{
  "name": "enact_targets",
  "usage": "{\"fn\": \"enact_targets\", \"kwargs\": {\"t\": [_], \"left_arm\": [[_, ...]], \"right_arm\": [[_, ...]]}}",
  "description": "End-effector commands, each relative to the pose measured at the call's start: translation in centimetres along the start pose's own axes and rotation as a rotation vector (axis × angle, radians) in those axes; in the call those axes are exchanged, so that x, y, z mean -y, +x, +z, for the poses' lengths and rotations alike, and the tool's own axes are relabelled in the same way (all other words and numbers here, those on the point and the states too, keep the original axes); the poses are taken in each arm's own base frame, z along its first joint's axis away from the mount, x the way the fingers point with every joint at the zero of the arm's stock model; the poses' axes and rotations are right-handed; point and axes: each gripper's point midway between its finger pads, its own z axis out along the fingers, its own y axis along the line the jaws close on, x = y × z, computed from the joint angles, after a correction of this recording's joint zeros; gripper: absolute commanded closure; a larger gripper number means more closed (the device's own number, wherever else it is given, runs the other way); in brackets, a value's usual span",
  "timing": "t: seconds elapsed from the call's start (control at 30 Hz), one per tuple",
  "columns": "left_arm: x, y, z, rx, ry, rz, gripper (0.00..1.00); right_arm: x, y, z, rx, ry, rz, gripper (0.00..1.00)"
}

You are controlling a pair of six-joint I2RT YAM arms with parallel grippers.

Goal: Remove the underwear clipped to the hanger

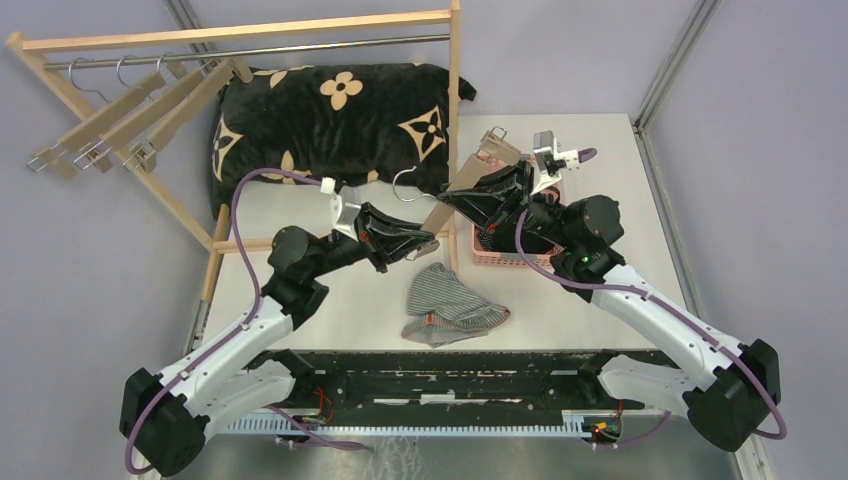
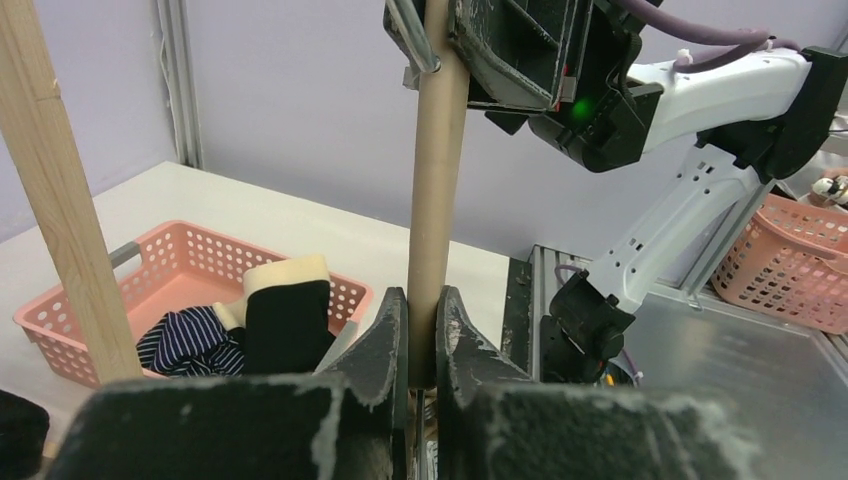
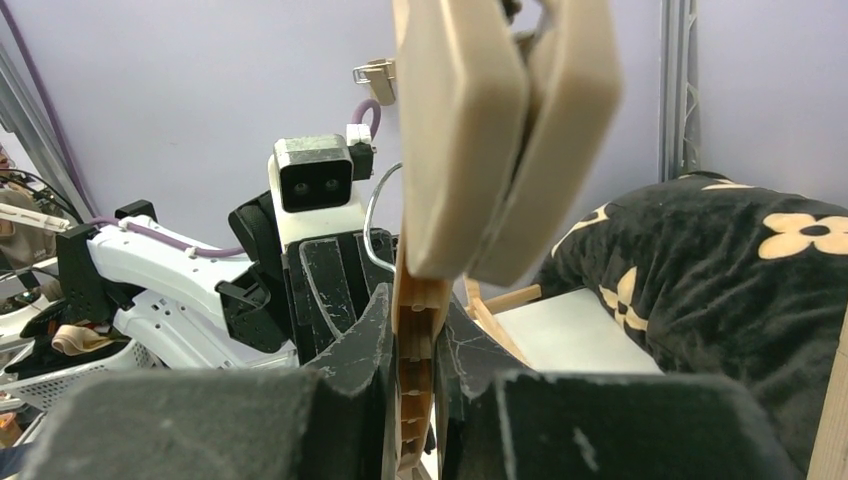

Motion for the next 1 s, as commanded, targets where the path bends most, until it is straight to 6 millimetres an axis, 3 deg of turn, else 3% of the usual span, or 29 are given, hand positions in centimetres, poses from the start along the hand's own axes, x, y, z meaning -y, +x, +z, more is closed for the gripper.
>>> {"fn": "enact_targets", "kwargs": {"t": [0.0,0.07,0.2,0.27,0.5,0.67,0.83,0.97], "left_arm": [[0.7,-3.3,-0.1,0.085,-0.026,-0.022,0.97],[-0.3,-3.3,-0.3,0.026,-0.113,-0.057,0.97],[-2.9,-4.0,-2.1,-0.131,-0.383,-0.087,0.97],[-3.5,-4.5,-3.9,-0.194,-0.496,-0.078,0.97],[-4.5,-2.8,-11.8,-0.38,-0.815,-0.053,0.97],[-4.2,-0.5,-15.8,-0.499,-0.92,-0.062,0.97],[-3.8,0.2,-18.1,-0.603,-0.973,-0.046,0.97],[-3.3,1.0,-17.6,-0.652,-0.898,-0.03,0.97]], "right_arm": [[-0.3,-2.5,0.5,0.055,0.013,-0.078,0.9],[0.1,-2.1,0.2,0.032,0.037,-0.094,0.58],[1.3,-0.8,-1.2,-0.033,0.124,-0.143,0.45],[2.4,0.5,-2.6,-0.088,0.205,-0.162,0.43],[6.0,6.8,-9.1,-0.332,0.519,-0.141,0.44],[5.0,13.0,-11.8,-0.58,0.556,-0.106,0.44],[3.3,19.5,-13.8,-0.784,0.555,-0.112,0.41],[2.9,24.3,-15.1,-0.917,0.565,-0.107,0.39]]}}
